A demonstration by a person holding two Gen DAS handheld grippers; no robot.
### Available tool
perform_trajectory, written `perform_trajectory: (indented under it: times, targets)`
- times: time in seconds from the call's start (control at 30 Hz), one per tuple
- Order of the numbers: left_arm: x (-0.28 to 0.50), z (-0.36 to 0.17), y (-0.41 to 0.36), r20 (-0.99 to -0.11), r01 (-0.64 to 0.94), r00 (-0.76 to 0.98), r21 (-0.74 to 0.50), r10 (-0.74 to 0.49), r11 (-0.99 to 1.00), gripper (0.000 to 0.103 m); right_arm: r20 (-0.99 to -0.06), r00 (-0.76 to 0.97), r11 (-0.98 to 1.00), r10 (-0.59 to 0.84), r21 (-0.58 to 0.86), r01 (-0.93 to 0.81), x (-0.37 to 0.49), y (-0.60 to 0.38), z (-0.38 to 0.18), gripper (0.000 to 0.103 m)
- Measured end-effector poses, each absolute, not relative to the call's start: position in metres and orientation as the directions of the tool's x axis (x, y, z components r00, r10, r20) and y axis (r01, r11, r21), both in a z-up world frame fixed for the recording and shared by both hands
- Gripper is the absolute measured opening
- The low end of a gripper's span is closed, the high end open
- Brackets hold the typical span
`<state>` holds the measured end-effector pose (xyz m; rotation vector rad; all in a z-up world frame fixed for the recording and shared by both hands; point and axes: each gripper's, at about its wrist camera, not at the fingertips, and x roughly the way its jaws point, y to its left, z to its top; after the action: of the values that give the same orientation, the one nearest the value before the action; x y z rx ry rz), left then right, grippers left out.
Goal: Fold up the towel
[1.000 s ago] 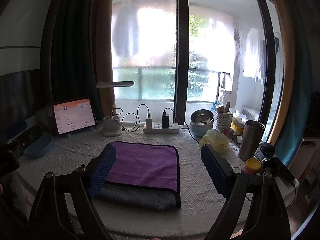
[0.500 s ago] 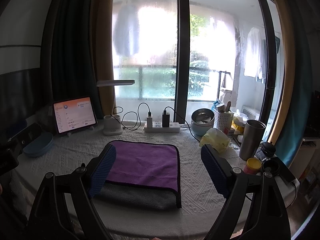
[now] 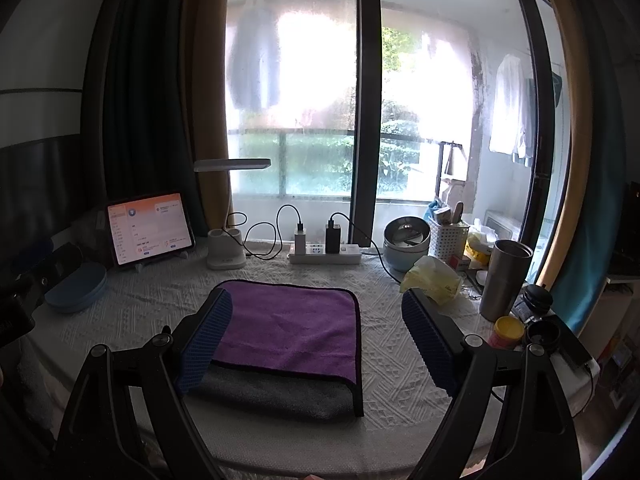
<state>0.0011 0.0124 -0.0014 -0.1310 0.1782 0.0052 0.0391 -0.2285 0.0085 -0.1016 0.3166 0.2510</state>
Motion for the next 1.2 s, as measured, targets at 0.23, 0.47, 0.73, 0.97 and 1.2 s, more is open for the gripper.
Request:
perform_trajectory:
  times: [0.23, 0.47, 0.73, 0.97, 1.2]
  targets:
    - [0.004, -0.002, 0.014, -0.190, -0.016, 0.982, -0.132, -0.009, 0.991, 0.102, -0.322, 0.918, 0.962, 0.232, -0.061, -0.264, 0.039, -0.228, 0.008, 0.089]
    - [0.020, -0.014, 0.011, -0.247, -0.006, 0.969, -0.141, -0.029, 0.990, 0.102, -0.349, 0.906, 0.959, 0.238, -0.060, -0.276, 0.049, -0.230, 0.002, 0.089]
    - [0.052, -0.044, 0.011, -0.360, 0.000, 0.931, -0.141, -0.051, 0.990, 0.102, -0.408, 0.884, 0.960, 0.230, -0.052, -0.273, 0.079, -0.237, -0.015, 0.089]
    - [0.078, -0.077, 0.019, -0.452, -0.012, 0.890, -0.160, -0.062, 0.987, 0.102, -0.484, 0.841, 0.958, 0.241, -0.024, -0.287, 0.103, -0.240, -0.043, 0.087]
    - [0.107, -0.111, 0.026, -0.554, -0.035, 0.830, -0.170, -0.067, 0.985, 0.101, -0.559, 0.792, 0.954, 0.246, -0.003, -0.299, 0.128, -0.242, -0.071, 0.078]
